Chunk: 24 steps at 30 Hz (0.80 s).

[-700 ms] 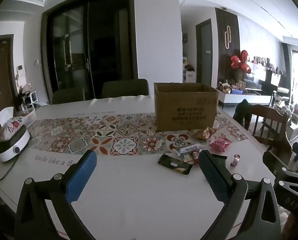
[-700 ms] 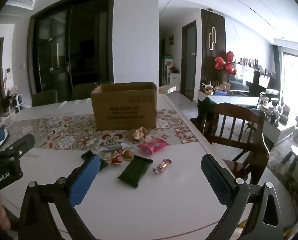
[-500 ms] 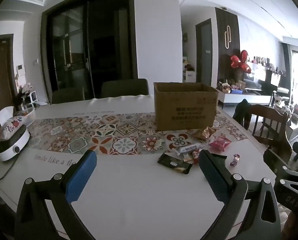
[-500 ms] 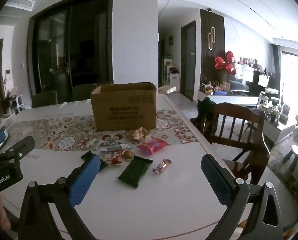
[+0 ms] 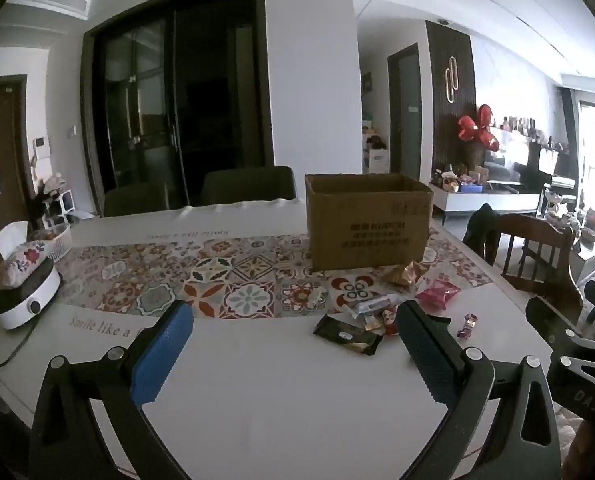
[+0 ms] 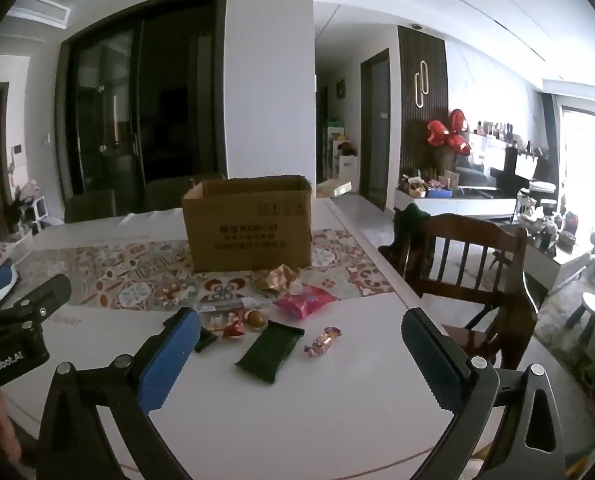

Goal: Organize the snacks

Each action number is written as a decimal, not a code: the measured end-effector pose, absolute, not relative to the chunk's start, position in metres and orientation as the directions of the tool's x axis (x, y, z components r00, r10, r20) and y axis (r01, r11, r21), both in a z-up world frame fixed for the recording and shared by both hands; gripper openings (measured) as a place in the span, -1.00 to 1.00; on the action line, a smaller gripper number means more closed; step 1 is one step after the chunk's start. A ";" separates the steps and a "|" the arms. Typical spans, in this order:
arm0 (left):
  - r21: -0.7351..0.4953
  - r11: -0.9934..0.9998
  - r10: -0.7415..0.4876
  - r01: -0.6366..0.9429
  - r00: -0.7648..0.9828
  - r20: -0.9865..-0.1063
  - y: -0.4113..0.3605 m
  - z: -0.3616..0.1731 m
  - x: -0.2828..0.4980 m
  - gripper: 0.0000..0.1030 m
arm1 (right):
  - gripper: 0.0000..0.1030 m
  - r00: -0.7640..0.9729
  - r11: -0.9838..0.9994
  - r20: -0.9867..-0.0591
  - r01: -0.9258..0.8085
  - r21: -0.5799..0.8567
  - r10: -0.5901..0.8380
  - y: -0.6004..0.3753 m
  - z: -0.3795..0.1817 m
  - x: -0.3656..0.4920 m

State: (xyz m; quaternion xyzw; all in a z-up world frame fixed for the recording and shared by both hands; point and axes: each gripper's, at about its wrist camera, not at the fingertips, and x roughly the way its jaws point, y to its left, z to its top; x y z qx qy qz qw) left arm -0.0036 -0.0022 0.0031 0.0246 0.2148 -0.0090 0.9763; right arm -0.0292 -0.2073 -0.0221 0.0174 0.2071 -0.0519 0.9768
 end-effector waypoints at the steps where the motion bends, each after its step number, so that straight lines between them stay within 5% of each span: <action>1: 0.044 0.999 -0.008 0.029 0.908 -0.419 -0.002 0.003 -0.004 1.00 | 0.98 0.909 0.994 -0.406 0.109 0.012 -0.095 -0.207 -0.022 -0.029; 24: 0.045 0.999 -0.006 0.028 0.908 -0.419 -0.003 0.003 -0.004 1.00 | 0.98 0.910 0.994 -0.405 0.108 0.017 -0.092 -0.208 -0.022 -0.031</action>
